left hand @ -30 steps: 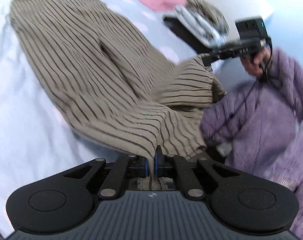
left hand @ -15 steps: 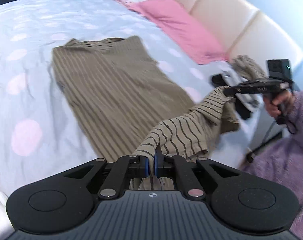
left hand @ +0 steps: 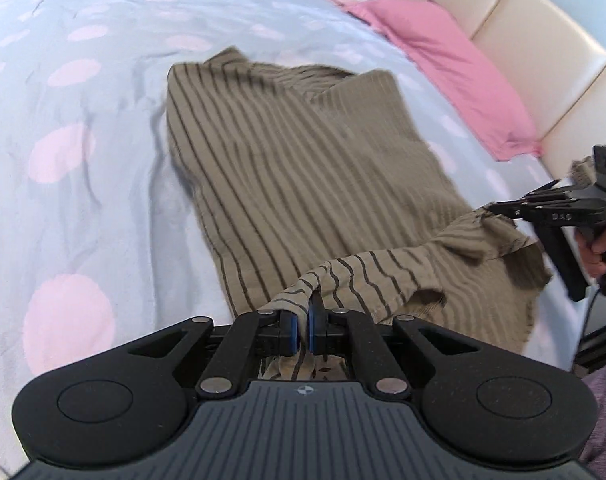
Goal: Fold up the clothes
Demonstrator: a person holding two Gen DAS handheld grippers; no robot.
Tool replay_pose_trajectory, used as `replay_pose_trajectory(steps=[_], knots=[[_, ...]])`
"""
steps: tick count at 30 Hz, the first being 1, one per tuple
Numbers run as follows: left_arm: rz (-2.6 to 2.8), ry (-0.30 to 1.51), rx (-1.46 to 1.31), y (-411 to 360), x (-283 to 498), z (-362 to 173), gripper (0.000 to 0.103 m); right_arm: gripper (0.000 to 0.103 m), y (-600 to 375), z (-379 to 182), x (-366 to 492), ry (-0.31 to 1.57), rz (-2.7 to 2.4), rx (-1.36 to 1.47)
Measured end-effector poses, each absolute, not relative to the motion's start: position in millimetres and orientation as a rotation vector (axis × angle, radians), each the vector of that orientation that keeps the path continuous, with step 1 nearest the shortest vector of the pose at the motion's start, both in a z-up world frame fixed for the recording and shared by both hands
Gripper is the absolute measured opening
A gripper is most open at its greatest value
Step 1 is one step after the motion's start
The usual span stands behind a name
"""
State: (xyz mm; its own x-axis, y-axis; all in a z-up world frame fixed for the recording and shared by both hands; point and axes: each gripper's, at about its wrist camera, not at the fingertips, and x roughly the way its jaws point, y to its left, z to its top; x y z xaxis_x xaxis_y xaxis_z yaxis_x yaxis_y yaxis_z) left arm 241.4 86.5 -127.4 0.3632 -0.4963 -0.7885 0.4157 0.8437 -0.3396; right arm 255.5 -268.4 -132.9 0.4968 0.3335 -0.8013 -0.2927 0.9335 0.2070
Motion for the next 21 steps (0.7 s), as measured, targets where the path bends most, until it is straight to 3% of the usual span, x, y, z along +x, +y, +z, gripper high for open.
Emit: replay_pose_trajectory(steps=[4,5,6,7,8,9,21], knots=[[-0.554,1.023,-0.103,86,237,-131,0.009,0.011,-265,-139,260,1.017,0.352,0.022],[-0.546,1.011,-0.105,87,235,-128,0.016,0.013,-265,-137,260,1.018,0.345,0.019],[-0.539,0.999,-0.107,89,232,-126,0.025,0.018,-265,-134,258,1.016,0.341,0.018],[-0.528,0.984,-0.106,91,228,-122,0.031,0.032,-265,-130,256,1.01,0.336,0.015],[-0.51,0.961,-0.1,93,222,-115,0.042,0.041,-266,-125,253,0.999,0.329,0.009],[-0.493,0.935,-0.093,96,216,-109,0.046,0.049,-267,-121,248,0.988,0.321,0.006],[-0.439,0.824,-0.04,104,111,-90,0.046,0.05,-281,-90,161,0.882,0.31,0.025]])
